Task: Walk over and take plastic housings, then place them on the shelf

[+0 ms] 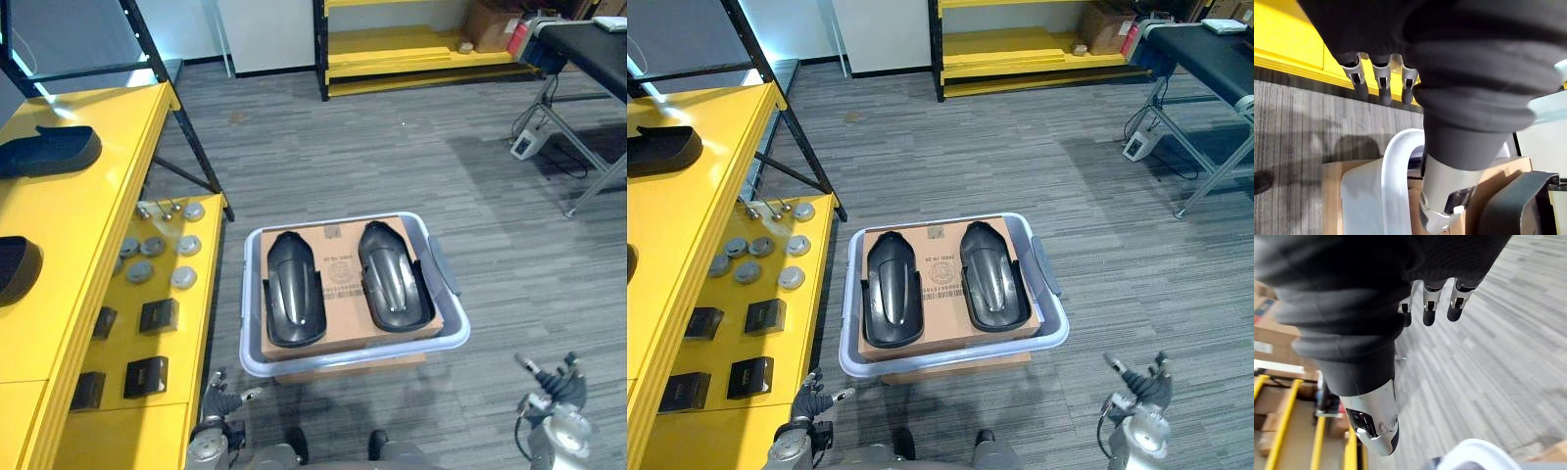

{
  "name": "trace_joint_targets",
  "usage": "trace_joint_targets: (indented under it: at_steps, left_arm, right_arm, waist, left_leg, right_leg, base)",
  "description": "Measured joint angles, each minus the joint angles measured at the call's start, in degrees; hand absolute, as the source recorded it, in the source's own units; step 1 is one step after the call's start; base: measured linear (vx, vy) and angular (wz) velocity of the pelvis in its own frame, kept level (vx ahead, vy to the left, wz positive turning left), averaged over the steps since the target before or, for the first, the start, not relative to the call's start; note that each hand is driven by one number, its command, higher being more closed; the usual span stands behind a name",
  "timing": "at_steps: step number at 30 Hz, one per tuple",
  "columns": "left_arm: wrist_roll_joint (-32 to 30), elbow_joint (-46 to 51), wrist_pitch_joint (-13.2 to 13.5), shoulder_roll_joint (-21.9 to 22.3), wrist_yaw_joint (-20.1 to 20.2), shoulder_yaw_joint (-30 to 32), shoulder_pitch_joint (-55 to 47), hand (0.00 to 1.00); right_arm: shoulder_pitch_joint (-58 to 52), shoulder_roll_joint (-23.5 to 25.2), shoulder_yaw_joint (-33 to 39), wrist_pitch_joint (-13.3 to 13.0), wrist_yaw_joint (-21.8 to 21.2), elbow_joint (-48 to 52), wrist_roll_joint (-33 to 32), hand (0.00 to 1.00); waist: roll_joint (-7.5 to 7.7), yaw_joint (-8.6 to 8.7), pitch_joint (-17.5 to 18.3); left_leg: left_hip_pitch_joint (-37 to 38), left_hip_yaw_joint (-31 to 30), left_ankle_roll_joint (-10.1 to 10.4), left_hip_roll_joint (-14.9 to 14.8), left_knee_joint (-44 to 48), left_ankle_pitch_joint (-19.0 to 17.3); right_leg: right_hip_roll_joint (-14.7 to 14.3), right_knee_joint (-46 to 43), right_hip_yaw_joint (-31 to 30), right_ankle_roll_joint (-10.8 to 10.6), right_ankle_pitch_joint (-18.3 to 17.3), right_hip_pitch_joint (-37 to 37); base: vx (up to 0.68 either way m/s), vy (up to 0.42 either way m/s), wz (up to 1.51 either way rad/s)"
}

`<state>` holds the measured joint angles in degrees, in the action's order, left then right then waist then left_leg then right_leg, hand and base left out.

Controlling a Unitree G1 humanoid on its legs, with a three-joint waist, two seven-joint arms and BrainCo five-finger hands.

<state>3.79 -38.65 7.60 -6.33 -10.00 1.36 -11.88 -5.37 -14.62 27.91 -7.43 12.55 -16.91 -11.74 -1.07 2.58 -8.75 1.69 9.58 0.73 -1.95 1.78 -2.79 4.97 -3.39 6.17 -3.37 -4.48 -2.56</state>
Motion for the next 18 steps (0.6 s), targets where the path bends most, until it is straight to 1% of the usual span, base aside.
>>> trace_joint_targets:
  at_steps: [3, 4, 6, 8, 11, 12, 13, 16, 17, 18]
  left_arm:
    - [0.0, 0.0, 0.2, -0.1, 0.0, -1.1, -0.9, 0.0]
    - [0.0, 0.0, 0.2, 0.0, 0.0, -1.5, -0.9, 0.0]
    - [0.0, 0.1, 0.3, 0.0, 0.0, -2.0, -0.6, 0.0]
    - [0.0, 0.2, 0.5, 0.1, 0.0, -2.4, -0.7, 0.0]
    - [0.0, 0.7, 0.6, 0.4, -0.1, -2.8, -0.4, 0.0]
    - [0.0, 1.4, 0.8, 0.4, -0.1, -3.2, -0.3, 0.0]
    - [0.0, 1.5, 0.9, 0.4, -0.1, -3.4, -0.3, 0.0]
    - [0.1, 1.5, 1.5, 0.5, -0.2, -3.8, -0.1, 0.0]
    - [0.1, 1.5, 1.5, 0.5, -0.3, -4.2, 0.2, 0.0]
    - [0.1, 1.5, 1.6, 0.6, -0.4, -4.4, 0.4, 0.0]
  right_arm:
    - [2.6, -1.7, -3.4, -0.2, 0.0, 0.6, 2.5, 0.0]
    - [4.2, -2.3, -5.4, -0.2, 0.1, 0.6, 4.1, 0.0]
    - [6.7, -2.7, -7.9, -0.2, 0.1, 0.6, 6.3, 0.0]
    - [9.9, -2.9, -10.4, -0.1, 0.2, 0.1, 8.6, 0.0]
    - [14.8, -3.7, -13.0, 0.2, 1.3, -3.1, 11.0, 0.0]
    - [17.3, -3.9, -13.5, 0.6, 1.6, -5.7, 12.1, 0.0]
    - [18.3, -3.9, -13.8, 1.0, 1.9, -7.0, 12.4, 0.0]
    - [23.1, -3.8, -14.9, 2.3, 3.6, -11.9, 13.8, 0.0]
    - [25.2, -3.9, -14.8, 3.1, 4.5, -14.0, 14.7, 0.0]
    - [26.3, -3.9, -14.8, 3.7, 5.1, -15.2, 14.7, 0.0]
  waist:
    - [-0.06, -0.17, 0.0]
    - [-0.08, -0.21, 0.0]
    - [-0.19, -0.23, -0.1]
    - [-0.63, -0.78, -1.1]
    - [-1.47, -0.91, -2.3]
    - [-1.61, -1.22, -3.6]
    - [-1.62, -1.51, -3.9]
    - [-1.68, -2.51, -6.5]
    - [-1.91, -3.19, -7.4]
    - [-2.02, -3.35, -7.8]
  left_leg:
    - [-0.1, -0.2, -0.2, 0.4, -1.3, 0.8]
    - [-0.7, -0.5, -0.5, 0.9, -1.8, 1.3]
    - [-2.0, -1.3, -0.9, 1.0, -1.8, 1.8]
    - [-2.2, -1.9, -1.3, 1.3, -1.8, 2.1]
    - [-4.1, -3.5, -1.7, 2.1, -1.9, 3.2]
    - [-4.7, -3.9, -1.8, 2.2, -1.9, 3.7]
    - [-5.3, -4.1, -1.9, 2.3, -1.9, 3.9]
    - [-7.1, -5.1, -2.0, 2.5, -2.1, 5.2]
    - [-8.0, -5.4, -2.1, 2.6, -2.3, 5.9]
    - [-8.2, -5.7, -2.0, 2.7, -2.9, 6.4]
  right_leg:
    - [0.1, 0.9, 0.2, -0.3, 0.5, 0.2]
    - [0.2, 1.2, 0.5, -0.4, 0.8, 0.8]
    - [0.5, 1.7, 1.5, -0.6, 1.2, 1.1]
    - [1.0, 1.6, 2.0, -0.9, 1.4, 0.9]
    - [1.6, 1.6, 3.6, -1.2, 1.9, 2.0]
    - [1.7, 1.6, 4.2, -1.2, 2.3, 2.4]
    - [1.8, 1.6, 4.5, -1.2, 2.4, 2.9]
    - [1.9, 1.5, 5.1, -1.2, 3.2, 4.4]
    - [2.0, 1.5, 5.4, -1.2, 3.7, 5.2]
    - [2.1, 1.5, 5.7, -1.3, 3.9, 5.7]
  base:
    - [0.0, 0.013, 0.05]
    - [0.0, 0.034, 0.16]
    - [-0.01, 0.019, 0.25]
    - [-0.03, 0.02, 0.19]
    - [-0.07, 0.039, 0.28]
    - [-0.1, 0.032, 0.21]
    - [-0.1, 0.031, 0.22]
    - [-0.12, 0.029, 0.17]
    - [-0.12, 0.035, 0.12]
    - [-0.12, 0.036, 0.14]
